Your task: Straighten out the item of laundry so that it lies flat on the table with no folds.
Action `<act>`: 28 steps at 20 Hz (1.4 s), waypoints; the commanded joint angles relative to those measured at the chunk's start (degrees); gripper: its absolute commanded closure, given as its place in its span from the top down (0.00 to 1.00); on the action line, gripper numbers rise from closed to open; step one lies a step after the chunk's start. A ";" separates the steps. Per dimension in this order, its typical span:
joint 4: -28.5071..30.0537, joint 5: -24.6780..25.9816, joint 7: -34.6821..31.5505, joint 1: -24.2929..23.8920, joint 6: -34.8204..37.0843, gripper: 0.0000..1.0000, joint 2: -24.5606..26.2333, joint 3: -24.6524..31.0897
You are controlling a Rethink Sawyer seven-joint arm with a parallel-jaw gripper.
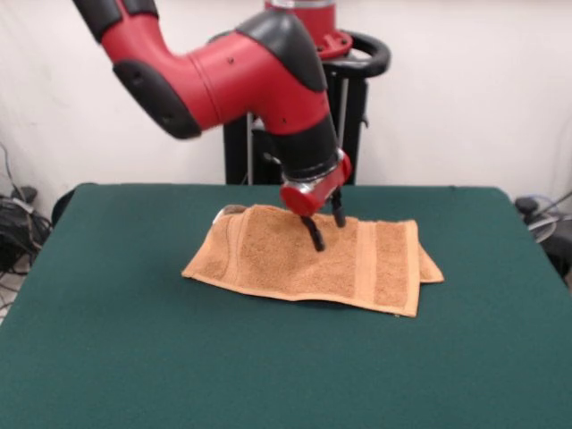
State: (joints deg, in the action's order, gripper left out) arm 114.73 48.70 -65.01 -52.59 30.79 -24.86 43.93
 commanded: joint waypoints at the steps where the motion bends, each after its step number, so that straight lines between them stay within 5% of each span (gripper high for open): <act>1: -11.72 -4.27 20.48 2.03 15.57 1.00 8.24 5.04; 6: -14.95 -2.75 21.92 4.05 13.94 1.00 9.38 2.97; 11: -15.09 -1.19 11.24 4.44 2.87 1.00 8.86 0.62; 17: -12.49 -3.88 9.57 3.05 -0.13 1.00 7.08 0.80; 28: -12.15 -10.00 11.39 2.07 2.56 1.00 7.35 0.86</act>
State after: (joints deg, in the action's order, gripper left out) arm 108.27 42.45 -48.73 -50.29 32.24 -17.82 44.43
